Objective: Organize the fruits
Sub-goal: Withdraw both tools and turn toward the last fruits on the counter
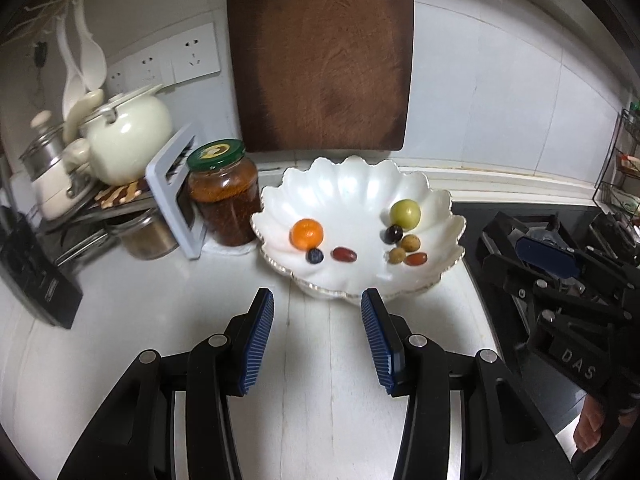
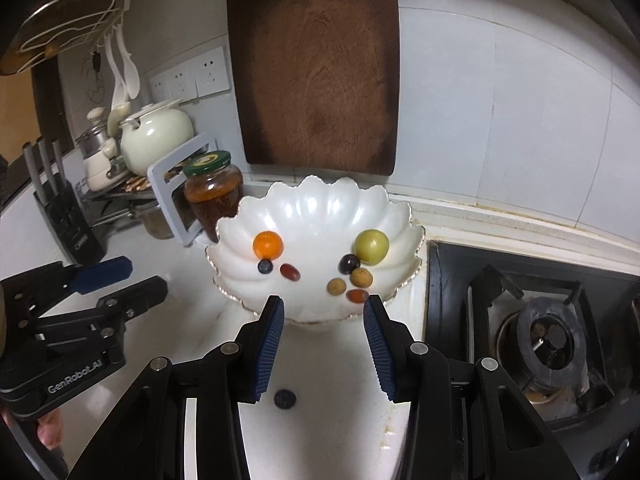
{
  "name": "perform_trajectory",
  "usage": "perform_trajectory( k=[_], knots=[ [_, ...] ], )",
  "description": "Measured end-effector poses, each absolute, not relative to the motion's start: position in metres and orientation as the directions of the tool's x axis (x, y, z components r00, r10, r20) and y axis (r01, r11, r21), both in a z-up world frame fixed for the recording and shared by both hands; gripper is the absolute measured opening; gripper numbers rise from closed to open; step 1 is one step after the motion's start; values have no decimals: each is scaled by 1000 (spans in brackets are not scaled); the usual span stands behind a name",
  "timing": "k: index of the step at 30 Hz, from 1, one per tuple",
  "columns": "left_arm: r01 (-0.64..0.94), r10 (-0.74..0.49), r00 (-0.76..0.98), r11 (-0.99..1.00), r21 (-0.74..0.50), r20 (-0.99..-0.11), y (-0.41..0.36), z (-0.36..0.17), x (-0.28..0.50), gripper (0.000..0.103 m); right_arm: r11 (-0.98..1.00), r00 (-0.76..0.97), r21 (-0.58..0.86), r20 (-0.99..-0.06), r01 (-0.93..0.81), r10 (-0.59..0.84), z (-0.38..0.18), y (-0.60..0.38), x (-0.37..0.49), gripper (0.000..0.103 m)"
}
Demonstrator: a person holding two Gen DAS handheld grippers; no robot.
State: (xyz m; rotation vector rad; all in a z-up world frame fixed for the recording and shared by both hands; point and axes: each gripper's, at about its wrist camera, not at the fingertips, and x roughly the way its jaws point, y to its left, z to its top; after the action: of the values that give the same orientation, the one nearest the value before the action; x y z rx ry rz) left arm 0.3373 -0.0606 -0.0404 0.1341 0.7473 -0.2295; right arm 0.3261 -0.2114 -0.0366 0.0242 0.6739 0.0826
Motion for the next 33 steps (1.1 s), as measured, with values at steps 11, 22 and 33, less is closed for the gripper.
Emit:
perform_trajectory(
  k=[11, 22, 33],
  knots=[
    [-24, 24, 747, 1000, 9, -665, -79, -30, 273, 45, 949, 753, 66, -593, -309, 286, -27, -235, 307, 43],
    [-301, 231, 739, 954, -3, -633, -111, -32, 208, 45, 854, 671, 66, -588, -517, 452, -27, -253, 295, 43],
    [-483, 347, 663, 875, -25, -664, -129, -56, 162, 45, 764, 582, 87, -595, -640, 555, -38, -252, 285, 43]
  ],
)
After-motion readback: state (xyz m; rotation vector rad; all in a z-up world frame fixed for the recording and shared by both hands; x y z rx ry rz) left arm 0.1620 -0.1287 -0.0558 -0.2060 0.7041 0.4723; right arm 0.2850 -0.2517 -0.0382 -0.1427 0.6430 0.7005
